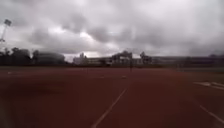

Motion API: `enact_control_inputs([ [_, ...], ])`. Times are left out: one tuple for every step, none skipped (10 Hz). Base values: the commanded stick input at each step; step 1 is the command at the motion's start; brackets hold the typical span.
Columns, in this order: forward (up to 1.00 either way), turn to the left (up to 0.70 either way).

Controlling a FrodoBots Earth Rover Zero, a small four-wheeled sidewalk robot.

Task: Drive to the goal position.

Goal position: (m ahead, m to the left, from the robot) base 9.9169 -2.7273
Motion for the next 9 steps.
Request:
enact_control_inputs([
  [0.20,0.00],
  [0.20,0.00],
  [0.20,0.00],
  [0.20,0.00],
  [0.20,0.00],
  [0.20,0.00],
  [0.20,0.00],
  [0.20,0.00],
  [0.20,0.00],
])
